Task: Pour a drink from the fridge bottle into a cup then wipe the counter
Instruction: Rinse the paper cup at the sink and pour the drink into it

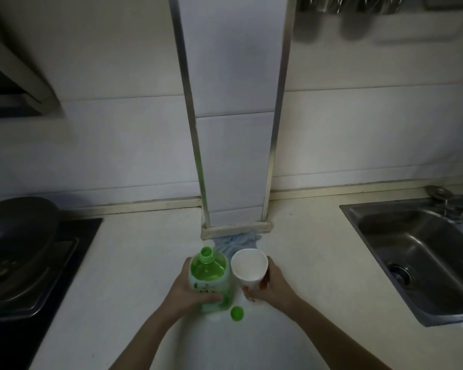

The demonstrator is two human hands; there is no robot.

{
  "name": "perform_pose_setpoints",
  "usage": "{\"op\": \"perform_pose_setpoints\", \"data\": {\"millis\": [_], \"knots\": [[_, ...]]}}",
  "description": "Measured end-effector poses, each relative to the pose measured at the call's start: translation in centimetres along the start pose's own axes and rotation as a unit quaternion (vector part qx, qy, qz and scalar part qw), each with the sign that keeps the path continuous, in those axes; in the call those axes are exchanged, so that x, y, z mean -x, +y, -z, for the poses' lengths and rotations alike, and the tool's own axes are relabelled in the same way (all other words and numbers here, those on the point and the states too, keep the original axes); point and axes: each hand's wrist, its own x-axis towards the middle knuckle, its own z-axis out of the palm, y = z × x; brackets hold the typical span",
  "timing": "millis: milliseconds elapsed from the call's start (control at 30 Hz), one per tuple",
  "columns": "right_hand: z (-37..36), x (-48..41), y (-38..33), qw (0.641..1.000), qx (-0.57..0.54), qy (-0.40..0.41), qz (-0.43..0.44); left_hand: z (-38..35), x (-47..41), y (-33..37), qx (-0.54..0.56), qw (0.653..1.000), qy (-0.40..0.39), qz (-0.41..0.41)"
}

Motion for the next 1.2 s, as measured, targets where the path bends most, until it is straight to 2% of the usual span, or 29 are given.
{"op": "perform_pose_setpoints", "data": {"millis": [167,267,400,533,767,1067,1200], "knots": [[2.4,-1.3,-2.0,1.000,-0.006,-0.015,0.013,-2.6,1.3,0.7,0.000,0.994,0.107,0.013],[4.2,-2.2,-4.4,0.999,0.003,-0.007,0.047,-3.7,1.4,1.5,-0.019,0.990,0.135,0.015],[6.4,-2.8,-8.7,0.996,0.021,-0.011,0.091,-3.9,0.4,4.2,-0.081,0.987,0.129,0.042],[8.9,-3.1,-12.6,0.990,0.045,0.000,0.136,-3.4,0.2,5.9,-0.176,0.977,0.123,0.017],[12.1,-1.6,-15.5,0.975,0.120,0.008,0.186,-1.0,0.8,10.1,-0.191,0.973,0.125,-0.029],[11.7,-0.1,-13.2,0.969,0.184,0.022,0.166,1.4,0.1,16.5,-0.208,0.964,0.148,-0.078],[11.7,-0.3,-12.9,0.970,0.192,0.033,0.146,2.3,-0.1,19.8,-0.310,0.931,0.138,-0.137]]}}
